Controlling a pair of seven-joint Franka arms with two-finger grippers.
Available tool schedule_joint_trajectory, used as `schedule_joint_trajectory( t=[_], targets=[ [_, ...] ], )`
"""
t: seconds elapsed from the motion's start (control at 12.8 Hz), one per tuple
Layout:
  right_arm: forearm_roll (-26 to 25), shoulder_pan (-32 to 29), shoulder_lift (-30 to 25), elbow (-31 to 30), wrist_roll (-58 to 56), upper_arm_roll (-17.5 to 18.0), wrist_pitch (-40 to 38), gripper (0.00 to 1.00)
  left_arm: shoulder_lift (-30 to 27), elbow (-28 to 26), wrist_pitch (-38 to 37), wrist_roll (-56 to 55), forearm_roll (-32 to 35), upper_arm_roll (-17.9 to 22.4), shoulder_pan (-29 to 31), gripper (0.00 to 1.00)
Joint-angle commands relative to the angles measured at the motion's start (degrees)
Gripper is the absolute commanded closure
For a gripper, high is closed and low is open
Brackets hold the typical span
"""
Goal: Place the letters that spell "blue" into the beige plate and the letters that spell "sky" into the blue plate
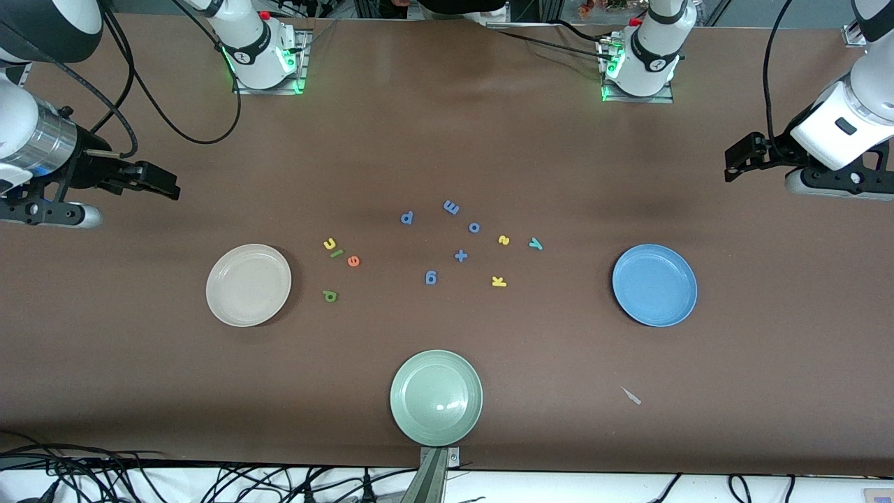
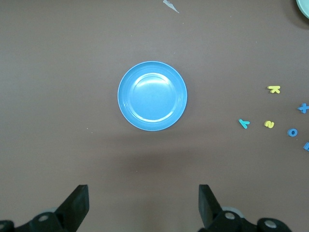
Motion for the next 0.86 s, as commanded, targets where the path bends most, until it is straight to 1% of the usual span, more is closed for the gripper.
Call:
schedule_joint_trajectory(
  t=[0.0, 0.47, 0.78],
  targets=[
    [-0.8, -0.5, -0.8, -0.8, -0.5, 0.7, -1.4, 0.0, 0.3, 1.4, -1.2, 1.1, 0.2, 0.0, 0.1, 0.0],
    [-0.7, -0.8, -0.6, -0.5, -4.0, 0.4, -1.6, 0.0, 0.2, 1.5, -1.3, 1.1, 0.3, -0.1, -0.1, 0.0],
    [-0.9, -0.3, -0.9, -1.1, -3.3, 0.8, -3.0, 0.0, 0.4, 1.5, -1.1, 1.1, 0.4, 0.1, 0.3, 0.0]
  ],
)
